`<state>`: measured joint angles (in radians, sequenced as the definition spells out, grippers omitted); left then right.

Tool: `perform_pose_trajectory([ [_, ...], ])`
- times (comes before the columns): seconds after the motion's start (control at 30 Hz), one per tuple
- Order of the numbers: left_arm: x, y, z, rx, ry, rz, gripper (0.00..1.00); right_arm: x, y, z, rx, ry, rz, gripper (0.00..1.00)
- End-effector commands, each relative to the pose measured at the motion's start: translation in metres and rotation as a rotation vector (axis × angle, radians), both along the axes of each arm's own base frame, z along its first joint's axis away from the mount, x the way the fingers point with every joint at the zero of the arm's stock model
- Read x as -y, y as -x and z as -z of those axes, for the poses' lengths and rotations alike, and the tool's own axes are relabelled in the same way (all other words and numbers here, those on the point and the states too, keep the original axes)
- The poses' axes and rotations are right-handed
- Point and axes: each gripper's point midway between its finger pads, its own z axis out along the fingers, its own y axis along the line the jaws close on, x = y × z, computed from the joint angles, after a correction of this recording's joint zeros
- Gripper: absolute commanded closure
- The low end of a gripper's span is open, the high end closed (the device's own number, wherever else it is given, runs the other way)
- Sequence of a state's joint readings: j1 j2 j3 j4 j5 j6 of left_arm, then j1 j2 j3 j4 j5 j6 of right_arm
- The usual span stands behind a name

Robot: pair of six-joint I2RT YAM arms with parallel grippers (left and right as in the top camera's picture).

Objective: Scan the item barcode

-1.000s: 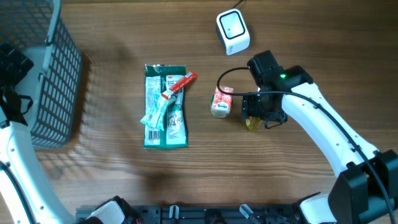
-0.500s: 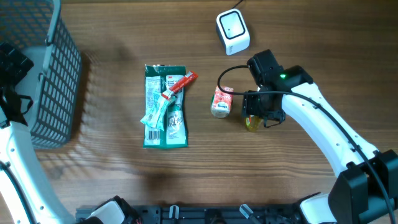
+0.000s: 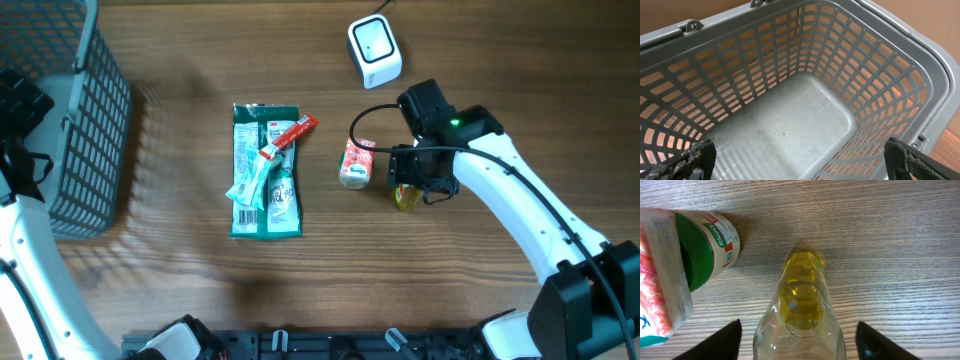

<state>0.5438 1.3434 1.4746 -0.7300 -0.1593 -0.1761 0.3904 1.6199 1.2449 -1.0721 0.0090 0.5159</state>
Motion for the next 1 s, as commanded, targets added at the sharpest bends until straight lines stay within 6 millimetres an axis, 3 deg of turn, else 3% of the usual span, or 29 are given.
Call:
perform_pose_trajectory([
  [0.0, -0.0008, 0.0002, -0.0035, -0.001, -0.014, 0.01, 0.0, 0.0033, 0.0013, 0.0059, -0.009, 0.028, 0.005, 0.07],
  [0.03, -0.0008, 0.0002, -0.0035, -0.001, -0.014, 0.011, 0.0, 0.0033, 0.0011, 0.0059, -0.007, 0.028, 0.005, 0.0],
  [0.17, -0.0009, 0.0002, -0.0035, -0.001, -0.014, 0.01, 0.0, 0.0031, 0.0007, 0.0059, -0.006, 0.027, 0.006, 0.0],
  [0.37, -0.0008, 0.0002, -0.0035, -0.001, -0.014, 0.011, 0.0, 0.0033, 0.0012, 0.0059, -0.008, 0.028, 0.008, 0.14],
  [0.97, -0.0008, 0.0001, -0.0035, 0.0, -0.014, 0.011, 0.0, 0.0042, 0.0052, 0.0063, -0.025, 0.03, 0.016, 0.23],
])
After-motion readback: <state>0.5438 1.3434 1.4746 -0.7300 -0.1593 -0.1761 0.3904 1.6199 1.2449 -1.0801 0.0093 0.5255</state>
